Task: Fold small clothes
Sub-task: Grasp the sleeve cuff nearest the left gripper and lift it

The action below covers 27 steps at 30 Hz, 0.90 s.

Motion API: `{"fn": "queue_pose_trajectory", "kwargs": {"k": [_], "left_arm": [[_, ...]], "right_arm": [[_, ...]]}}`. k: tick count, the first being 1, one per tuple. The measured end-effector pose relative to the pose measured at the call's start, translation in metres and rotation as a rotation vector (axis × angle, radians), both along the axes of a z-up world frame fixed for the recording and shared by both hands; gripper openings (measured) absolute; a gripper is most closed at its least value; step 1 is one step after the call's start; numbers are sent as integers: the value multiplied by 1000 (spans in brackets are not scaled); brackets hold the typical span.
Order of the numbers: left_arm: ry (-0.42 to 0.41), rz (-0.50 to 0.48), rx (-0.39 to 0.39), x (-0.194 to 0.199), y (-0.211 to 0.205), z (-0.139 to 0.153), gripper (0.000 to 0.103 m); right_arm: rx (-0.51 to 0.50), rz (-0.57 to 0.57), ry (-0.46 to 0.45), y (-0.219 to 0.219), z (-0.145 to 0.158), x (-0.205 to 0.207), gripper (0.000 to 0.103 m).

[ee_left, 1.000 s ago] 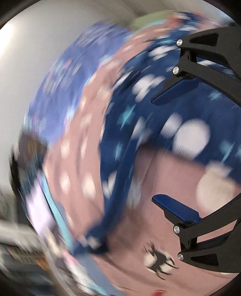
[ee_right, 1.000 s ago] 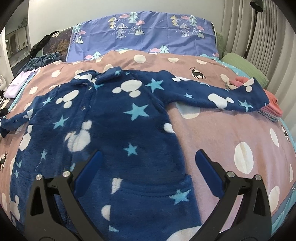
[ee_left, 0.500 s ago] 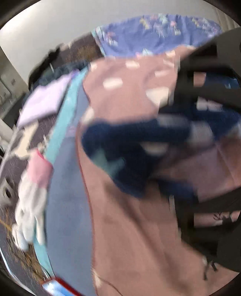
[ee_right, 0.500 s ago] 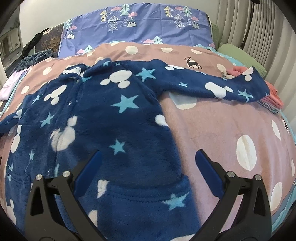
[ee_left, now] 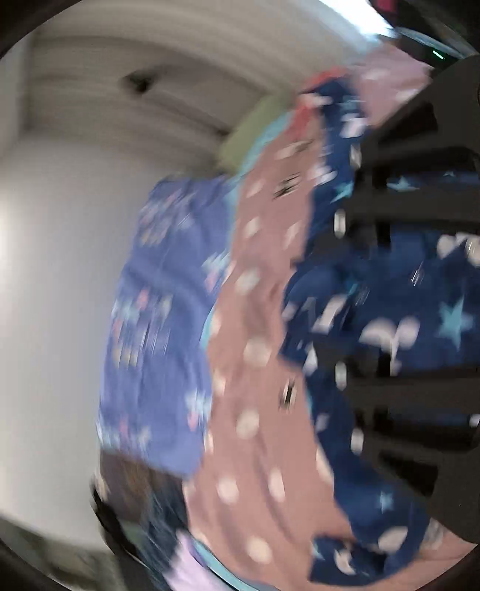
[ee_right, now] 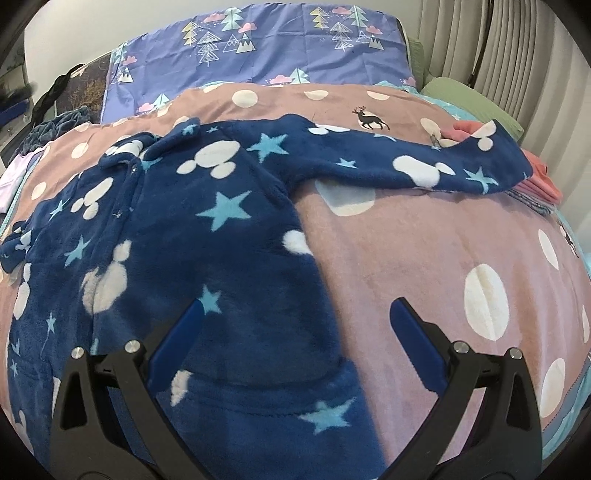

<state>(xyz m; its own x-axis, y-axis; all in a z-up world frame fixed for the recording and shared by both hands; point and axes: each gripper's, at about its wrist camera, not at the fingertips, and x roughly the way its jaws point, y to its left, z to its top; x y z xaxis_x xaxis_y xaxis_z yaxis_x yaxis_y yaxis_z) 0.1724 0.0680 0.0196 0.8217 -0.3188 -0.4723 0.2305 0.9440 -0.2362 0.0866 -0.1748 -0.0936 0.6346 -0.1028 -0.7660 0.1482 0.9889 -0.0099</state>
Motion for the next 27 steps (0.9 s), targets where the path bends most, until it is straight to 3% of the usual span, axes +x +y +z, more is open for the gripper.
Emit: {"fn": "queue_pose_trajectory", "kwargs": {"k": [1, 4, 6, 8, 10, 13, 16, 18, 20, 23, 25, 27], "left_arm": [[5, -28, 38, -5, -20, -10, 66], [16, -71, 163, -16, -42, -41, 67], [40, -17, 247, -22, -30, -58, 70], [55, 116, 312, -18, 9, -68, 77], [112, 287, 329, -7, 64, -73, 78], [237, 555, 272, 15, 163, -80, 79], [382, 706, 186, 37, 245, -94, 79], [480, 741, 113, 53, 285, -110, 79], [552, 754, 111, 69, 299, -126, 79], [647, 700, 206, 100, 305, -154, 81], [697, 714, 343, 110, 299, -170, 81], [677, 743, 375, 112, 301, -175, 75]], "right_arm": [[-5, -3, 0, -2, 0, -1, 101], [-17, -18, -4, -11, 2, -4, 101], [-17, -27, -5, -17, 2, -4, 101], [-14, -35, -1, -21, 0, -3, 101], [-3, -39, 4, -22, -4, -1, 101], [14, -26, 13, -16, -8, 3, 101], [12, 13, 20, -2, -11, 7, 101], [4, 37, 25, 7, -13, 8, 101], [-6, 53, 35, 13, -16, 10, 101], [-12, 42, 52, 12, -20, 13, 101], [-16, 20, 59, 8, -21, 14, 101], [-17, 6, 61, 3, -21, 15, 101]]}}
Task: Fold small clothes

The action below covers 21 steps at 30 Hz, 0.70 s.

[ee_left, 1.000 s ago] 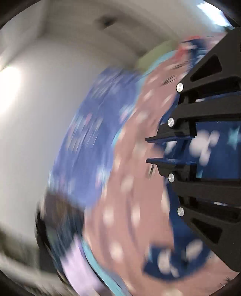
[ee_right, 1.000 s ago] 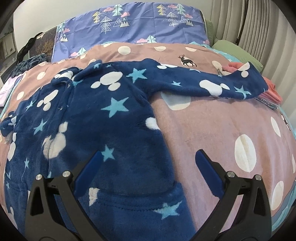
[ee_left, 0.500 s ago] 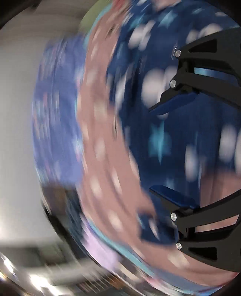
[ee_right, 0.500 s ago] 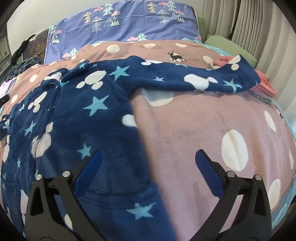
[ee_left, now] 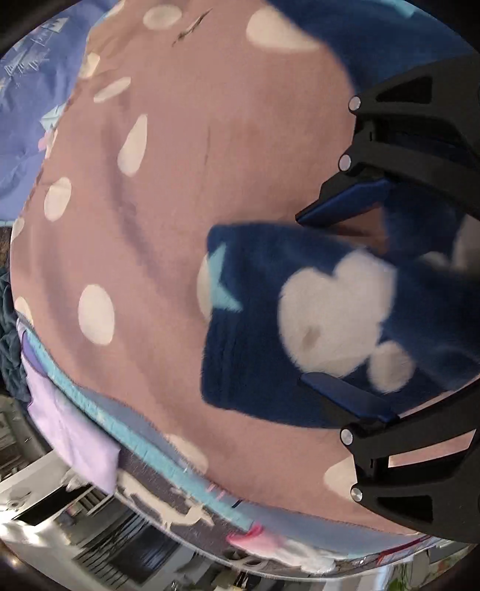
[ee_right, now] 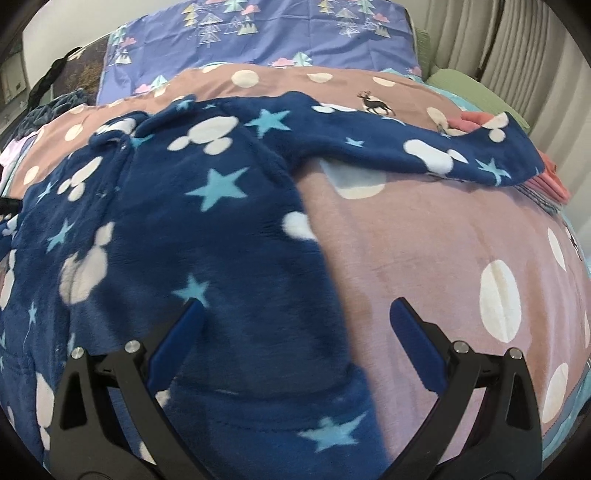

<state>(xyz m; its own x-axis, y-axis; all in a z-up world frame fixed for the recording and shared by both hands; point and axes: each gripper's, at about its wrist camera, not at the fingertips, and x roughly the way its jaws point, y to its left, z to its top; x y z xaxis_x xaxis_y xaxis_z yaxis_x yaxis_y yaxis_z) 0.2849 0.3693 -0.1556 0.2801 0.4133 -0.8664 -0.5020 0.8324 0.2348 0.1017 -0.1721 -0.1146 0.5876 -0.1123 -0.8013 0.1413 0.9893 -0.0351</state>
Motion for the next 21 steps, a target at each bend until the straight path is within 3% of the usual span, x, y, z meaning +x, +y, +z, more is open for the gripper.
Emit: {"fn": "queue_pose_trajectory", "kwargs": {"k": [2, 4, 6, 10, 13, 15, 16, 17, 19, 21], "left_arm": [[-34, -4, -67, 0, 7, 2, 11], [-94, -5, -115, -2, 5, 15, 9], [-209, -88, -129, -6, -14, 42, 9], [-485, -384, -275, -38, -99, 124, 9], [-630, -644, -389, -73, -180, 165, 13], [-631, -729, -407, -88, -224, 167, 39], [-610, -758, -398, -94, -248, 160, 73], [-593, -782, -379, -102, -268, 150, 83], [-514, -869, -339, -114, -303, 122, 83], [-438, -897, -325, -124, -315, 97, 83]], "right_arm": [[-1, -13, 0, -5, 0, 0, 101], [0, -20, 0, -8, 0, 0, 101], [7, -18, 2, -9, -1, 1, 101], [30, -11, 5, -6, 0, 7, 101], [49, 9, -15, 0, 6, 8, 101], [46, 27, -29, 4, 10, 6, 101], [42, 39, -34, 5, 12, 4, 101], [44, 44, -36, 6, 12, 3, 101], [70, 56, -41, 3, 14, -1, 101], [135, 73, -49, -4, 16, -3, 101]]}}
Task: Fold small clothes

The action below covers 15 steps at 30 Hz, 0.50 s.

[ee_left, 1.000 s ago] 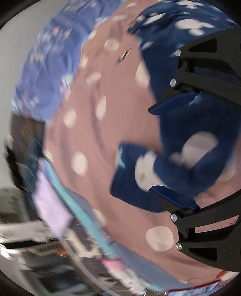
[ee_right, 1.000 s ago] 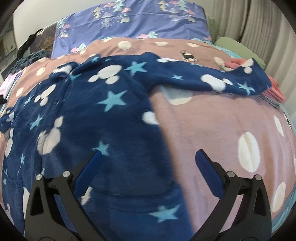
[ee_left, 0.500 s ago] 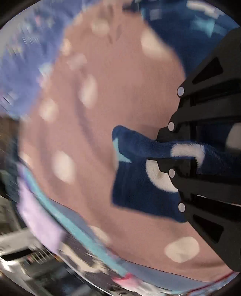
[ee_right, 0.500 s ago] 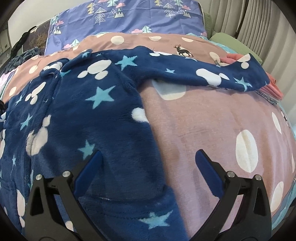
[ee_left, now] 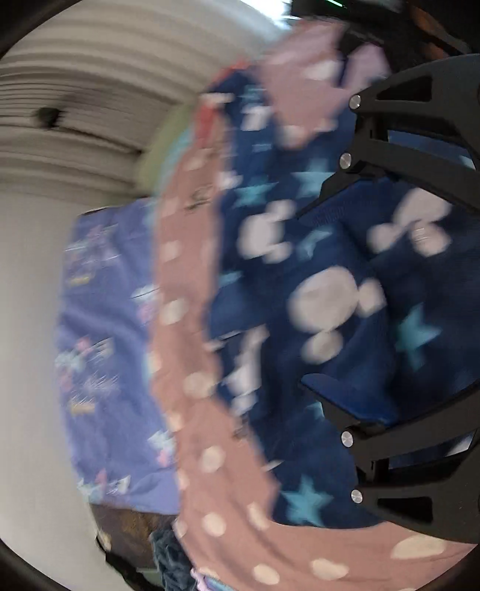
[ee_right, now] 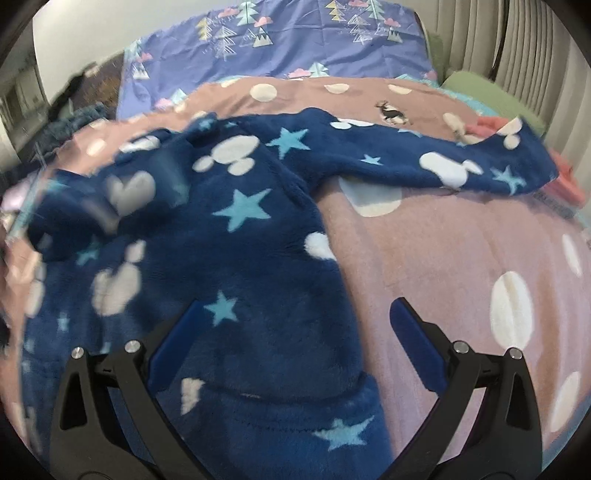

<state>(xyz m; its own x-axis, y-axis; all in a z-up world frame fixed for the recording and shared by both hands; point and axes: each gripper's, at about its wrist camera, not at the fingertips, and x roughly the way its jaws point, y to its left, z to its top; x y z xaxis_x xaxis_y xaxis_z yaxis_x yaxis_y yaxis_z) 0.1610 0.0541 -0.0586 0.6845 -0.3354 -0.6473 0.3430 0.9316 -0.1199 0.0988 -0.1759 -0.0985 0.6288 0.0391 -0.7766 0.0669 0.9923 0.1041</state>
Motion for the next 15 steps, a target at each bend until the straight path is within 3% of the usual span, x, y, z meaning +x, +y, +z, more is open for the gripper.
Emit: {"fn": "queue_pose_trajectory", "kwargs": {"k": [4, 6, 8, 10, 12, 15], "left_arm": [[20, 62, 29, -32, 7, -32, 83], [19, 109, 73, -43, 15, -39, 83], [8, 169, 126, -49, 27, -40, 83], [-8, 271, 204, -51, 44, -38, 83], [6, 383, 250, -49, 70, -42, 83], [74, 531, 293, -40, 107, -50, 85]], "right_arm": [[275, 81, 16, -13, 1, 7, 98], [363, 100, 27, -11, 0, 17, 88], [445, 153, 44, -1, 1, 41, 63], [452, 215, 47, 12, 3, 65, 56], [409, 267, 39, 31, 7, 97, 56], [338, 335, 37, 56, 9, 137, 74]]}}
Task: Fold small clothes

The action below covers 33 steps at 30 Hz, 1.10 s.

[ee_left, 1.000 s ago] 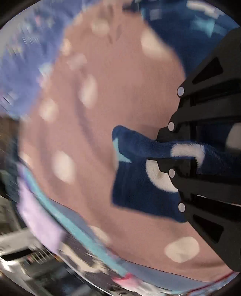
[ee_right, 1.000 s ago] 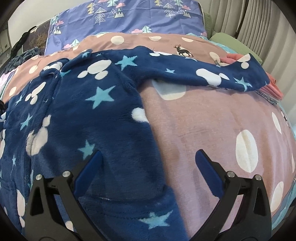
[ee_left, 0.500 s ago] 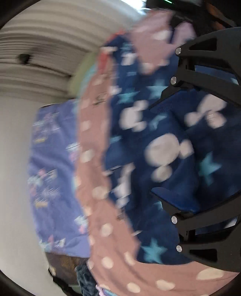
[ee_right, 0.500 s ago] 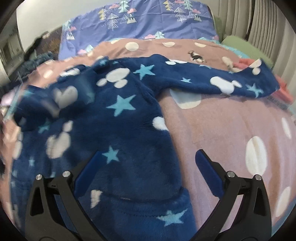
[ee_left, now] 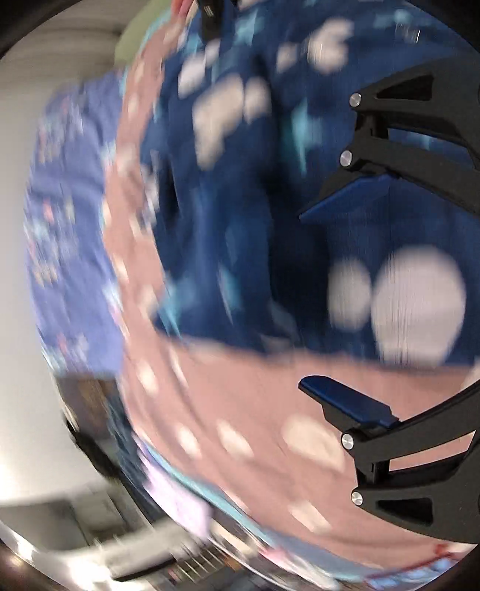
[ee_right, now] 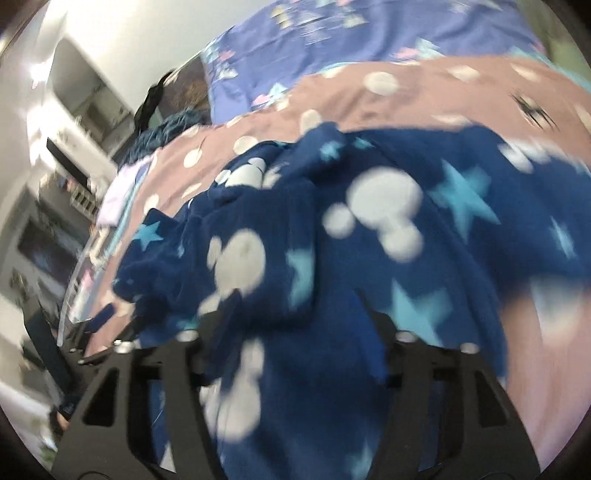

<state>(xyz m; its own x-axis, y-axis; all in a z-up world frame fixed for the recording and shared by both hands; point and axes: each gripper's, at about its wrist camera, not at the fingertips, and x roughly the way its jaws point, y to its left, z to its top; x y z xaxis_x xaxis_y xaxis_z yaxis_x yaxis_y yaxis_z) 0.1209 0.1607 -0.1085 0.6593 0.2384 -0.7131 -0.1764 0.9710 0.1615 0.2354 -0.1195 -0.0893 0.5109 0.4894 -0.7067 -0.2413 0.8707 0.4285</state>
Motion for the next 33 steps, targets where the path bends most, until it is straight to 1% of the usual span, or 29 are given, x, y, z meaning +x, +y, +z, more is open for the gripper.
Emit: {"fn": "queue_pose_trajectory", "kwargs": {"k": [1, 3, 4, 6, 7, 8, 9, 10, 12, 13, 15, 16, 17, 18, 19, 20, 21, 23, 24, 25, 26, 27, 28, 29, 30, 31, 32, 33], "left_arm": [[30, 44, -10, 6, 15, -5, 86], [58, 97, -48, 15, 33, -11, 86], [54, 121, -76, 21, 42, -11, 86], [39, 144, -88, 29, 48, -9, 86], [27, 156, -76, 34, 49, -8, 86], [21, 161, -60, 37, 48, -9, 86], [24, 165, -41, 40, 46, -13, 86], [28, 166, -33, 42, 44, -16, 86], [36, 163, -31, 43, 41, -22, 86], [34, 164, -44, 42, 41, -23, 86], [22, 155, -84, 39, 43, -20, 86], [18, 143, -98, 37, 43, -19, 86], [16, 138, -96, 35, 42, -19, 86], [15, 131, -83, 32, 39, -18, 86], [15, 123, -79, 30, 37, -19, 86], [16, 116, -78, 28, 36, -18, 86], [16, 111, -80, 25, 37, -17, 86], [10, 100, -96, 16, 39, -14, 86], [7, 98, -103, 12, 40, -12, 86], [-5, 92, -114, 7, 40, -7, 84], [-38, 72, -142, 0, 40, 2, 74], [-58, 59, -163, -2, 38, 8, 69], [-94, 35, -206, -4, 35, 19, 61], [-113, 25, -227, -3, 33, 25, 56], [-133, 14, -252, 0, 29, 32, 54], [-143, -6, -279, 7, 24, 37, 53], [-138, -39, -302, 18, 15, 36, 53], [-128, -62, -310, 25, 10, 32, 53]], "right_arm": [[-32, 18, -4, 12, -1, 20, 76], [-60, 14, 2, 22, -9, 44, 77], [-65, 12, 20, 30, -16, 57, 77], [-72, 7, 53, 42, -30, 75, 79], [-98, -11, 39, 48, -35, 78, 72], [-120, -13, 13, 53, -33, 76, 38], [-126, 17, -9, 56, -29, 72, 16], [-113, 66, -18, 57, -19, 67, 13], [-83, 6, -65, 42, 2, 55, 13], [-80, -42, -102, 28, 20, 48, 13], [-115, -142, -172, 3, 44, 38, 13], [-135, -161, -188, -4, 48, 38, 18], [-175, -167, -189, -8, 47, 40, 27], [-218, -161, -169, -12, 41, 45, 35], [-260, -158, -123, -18, 29, 50, 52], [-279, -168, -85, -23, 19, 53, 53], [-263, -190, -54, -33, 9, 52, 52], [-190, -210, -32, -47, 2, 46, 44], [-134, -203, -27, -52, 0, 39, 41], [-104, -187, -30, -53, 0, 35, 37], [-73, -155, -43, -50, 1, 29, 35], [-47, -93, -69, -42, 2, 20, 35], [-39, -49, -85, -34, 4, 13, 35], [-38, 9, -93, -24, 2, 7, 35], [-44, 40, -88, -17, -2, 5, 35], [-79, 61, -61, -8, -12, 4, 36], [-130, 53, -26, -3, -25, 9, 32], [-175, 37, 1, 2, -39, 13, 31]]}}
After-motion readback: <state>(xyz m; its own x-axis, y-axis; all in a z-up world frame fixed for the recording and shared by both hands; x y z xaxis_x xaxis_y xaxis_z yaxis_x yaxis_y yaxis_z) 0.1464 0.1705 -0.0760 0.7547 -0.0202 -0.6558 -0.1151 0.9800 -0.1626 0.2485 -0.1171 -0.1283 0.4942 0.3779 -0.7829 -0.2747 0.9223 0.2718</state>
